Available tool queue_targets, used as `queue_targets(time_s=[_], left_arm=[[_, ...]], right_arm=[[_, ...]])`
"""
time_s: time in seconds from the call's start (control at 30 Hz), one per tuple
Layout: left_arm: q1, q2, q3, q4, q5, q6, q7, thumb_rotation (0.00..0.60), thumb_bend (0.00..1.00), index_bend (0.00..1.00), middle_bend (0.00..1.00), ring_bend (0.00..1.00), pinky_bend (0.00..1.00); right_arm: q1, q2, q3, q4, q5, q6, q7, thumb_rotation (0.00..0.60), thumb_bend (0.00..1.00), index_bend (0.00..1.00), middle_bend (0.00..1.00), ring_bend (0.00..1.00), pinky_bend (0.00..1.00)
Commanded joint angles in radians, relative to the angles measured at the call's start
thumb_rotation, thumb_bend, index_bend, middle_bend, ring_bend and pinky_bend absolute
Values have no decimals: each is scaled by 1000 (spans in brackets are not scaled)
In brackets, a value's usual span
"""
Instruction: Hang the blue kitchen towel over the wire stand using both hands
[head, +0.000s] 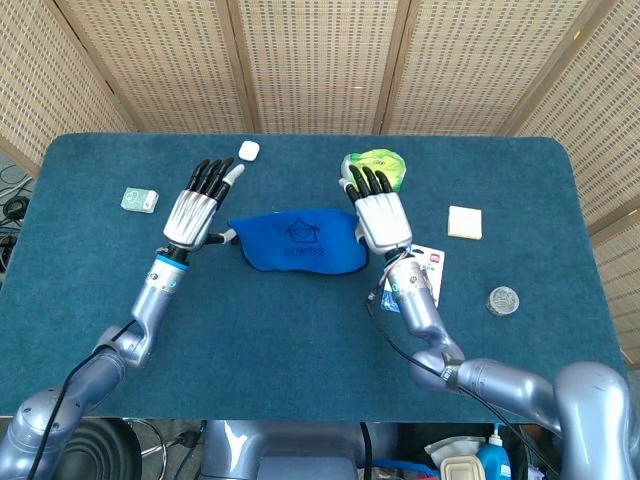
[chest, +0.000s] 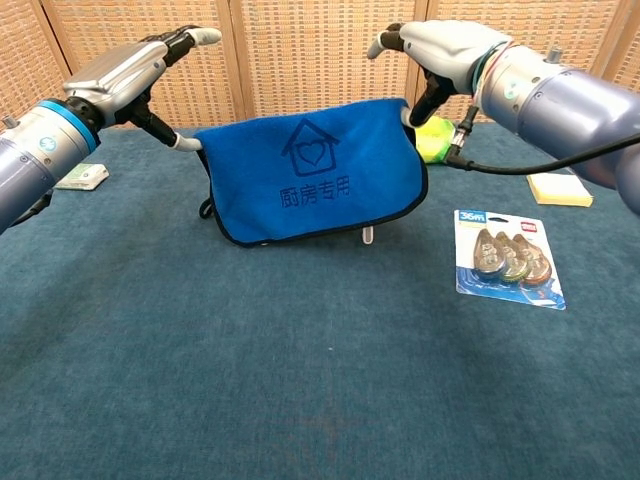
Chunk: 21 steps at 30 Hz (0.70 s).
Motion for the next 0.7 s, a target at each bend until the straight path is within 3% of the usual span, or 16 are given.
queue_targets(time_s=[0.03, 0.17, 0.37, 0.7], left_arm=[[7, 12, -1, -18, -4, 0, 9, 600, 146, 0, 0, 0, 0], [15, 29, -4, -42, -12, -6, 23, 600, 94, 0, 0, 0, 0], [39, 65, -5, -95, -16, 15, 54, 600, 81, 0, 0, 0, 0], [126, 177, 5, -260, -11, 110, 100, 600, 81, 0, 0, 0, 0]], right_arm=[[-8, 8, -6, -23, -5, 12, -11, 600, 372, 71, 0, 0, 93], [-16, 20, -11, -49, 6, 22, -40, 600, 193, 39, 0, 0, 93], [-40, 42, -29, -92, 8, 56, -83, 600, 20, 13, 0, 0, 93], [-117, 120, -88, -168, -70, 158, -115, 600, 0, 4, 0, 0, 93]])
